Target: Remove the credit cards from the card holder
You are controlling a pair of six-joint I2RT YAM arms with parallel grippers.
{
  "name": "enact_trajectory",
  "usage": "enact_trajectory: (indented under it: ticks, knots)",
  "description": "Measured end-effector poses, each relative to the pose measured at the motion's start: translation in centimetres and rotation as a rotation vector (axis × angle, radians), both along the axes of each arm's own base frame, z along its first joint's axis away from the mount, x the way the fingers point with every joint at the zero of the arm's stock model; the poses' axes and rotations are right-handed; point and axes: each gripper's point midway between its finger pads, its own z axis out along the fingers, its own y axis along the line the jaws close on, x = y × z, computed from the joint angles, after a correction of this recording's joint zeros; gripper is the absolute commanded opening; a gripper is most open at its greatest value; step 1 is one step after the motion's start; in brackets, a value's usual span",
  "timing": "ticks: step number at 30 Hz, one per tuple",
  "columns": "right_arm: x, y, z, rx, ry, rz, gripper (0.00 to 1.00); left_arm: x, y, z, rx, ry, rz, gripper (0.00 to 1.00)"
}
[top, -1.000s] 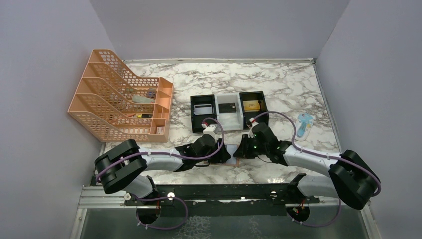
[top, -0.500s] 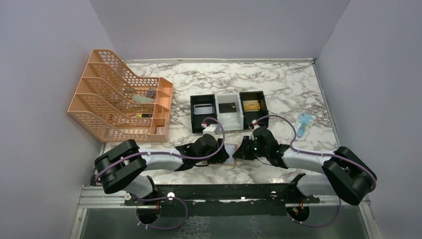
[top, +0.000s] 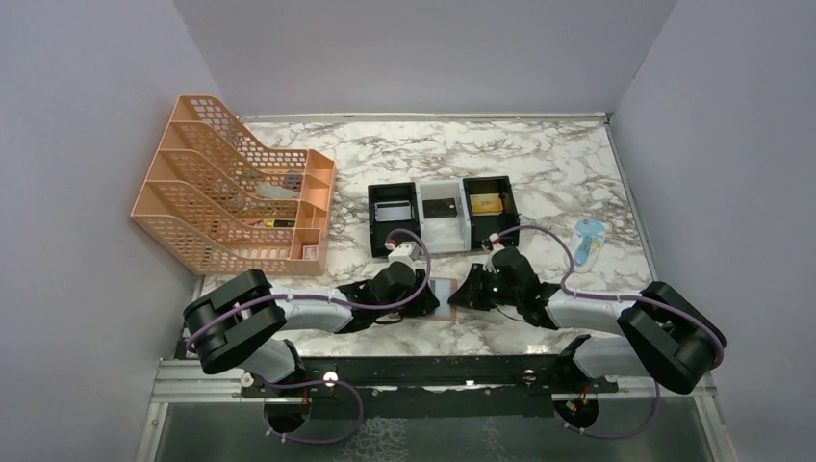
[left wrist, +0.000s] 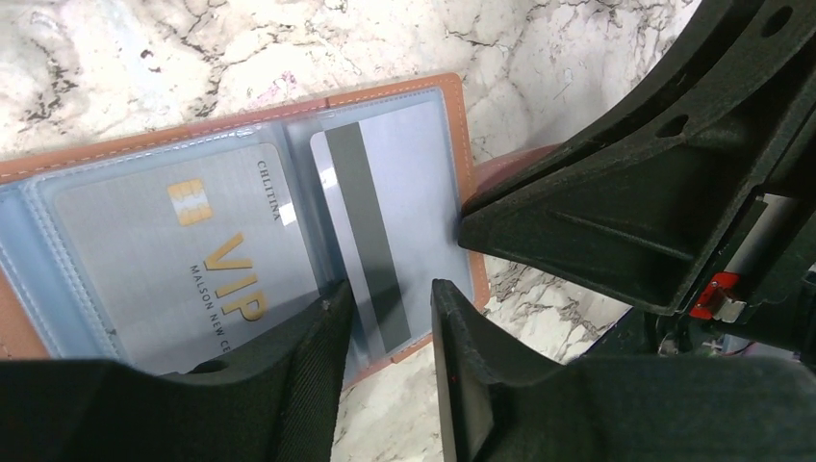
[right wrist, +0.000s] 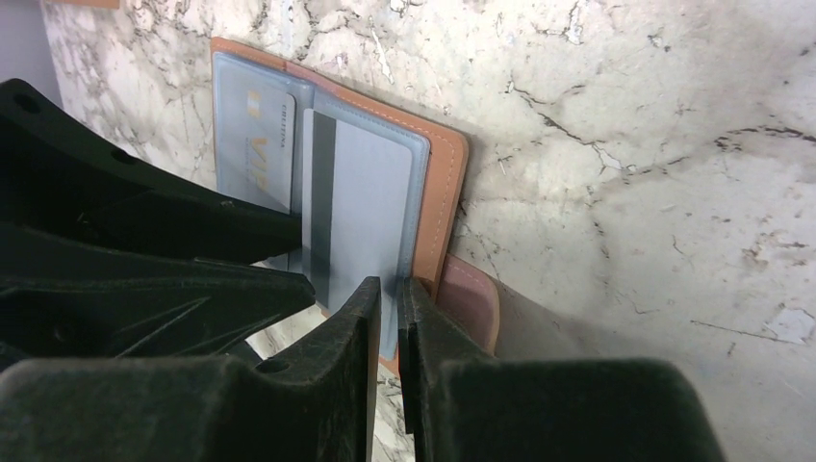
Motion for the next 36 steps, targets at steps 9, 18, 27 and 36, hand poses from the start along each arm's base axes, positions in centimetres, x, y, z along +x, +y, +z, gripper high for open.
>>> enact_trajectory:
  ticks: [9, 18, 27, 36]
  knots:
    - [0.0, 0.2, 0.0, 0.044, 0.003, -0.022, 0.14, -0.1, 0.5, 0.1, -0.033, 0.015, 0.047, 0.25]
    - [0.0, 0.2, 0.0, 0.049, 0.009, -0.027, 0.14, -0.1, 1.0, 0.9, -0.077, 0.011, 0.084, 0.17]
    - [0.0, 0.3, 0.0, 0.053, 0.009, -0.024, 0.14, -0.2, 1.2, 0.8, -0.089, 0.018, 0.095, 0.08]
    - [0.1, 0.4, 0.1, 0.048, 0.012, -0.023, 0.14, -0.2, 1.5, 1.1, -0.102, 0.012, 0.106, 0.08]
